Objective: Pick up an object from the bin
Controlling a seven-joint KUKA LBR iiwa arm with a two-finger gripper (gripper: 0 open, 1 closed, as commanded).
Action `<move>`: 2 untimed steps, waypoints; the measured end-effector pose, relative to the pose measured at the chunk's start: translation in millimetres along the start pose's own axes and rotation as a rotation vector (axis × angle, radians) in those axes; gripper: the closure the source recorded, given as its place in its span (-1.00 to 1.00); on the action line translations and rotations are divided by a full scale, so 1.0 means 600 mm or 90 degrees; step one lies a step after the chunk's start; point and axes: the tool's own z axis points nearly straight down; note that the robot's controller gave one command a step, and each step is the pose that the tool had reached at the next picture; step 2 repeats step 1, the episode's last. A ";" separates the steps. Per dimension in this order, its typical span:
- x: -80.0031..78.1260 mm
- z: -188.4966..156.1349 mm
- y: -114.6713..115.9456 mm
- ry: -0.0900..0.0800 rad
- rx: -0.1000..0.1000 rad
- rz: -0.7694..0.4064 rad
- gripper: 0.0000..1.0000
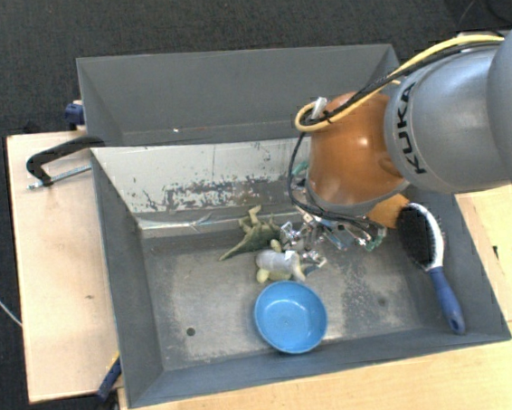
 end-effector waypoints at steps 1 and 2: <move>-0.009 -0.250 -0.028 -0.003 0.002 -0.072 1.00; -0.009 -0.250 -0.028 -0.003 0.002 -0.072 1.00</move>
Offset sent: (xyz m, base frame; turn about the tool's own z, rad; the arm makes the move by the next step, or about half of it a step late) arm 0.0090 -0.0117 0.1436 -0.1156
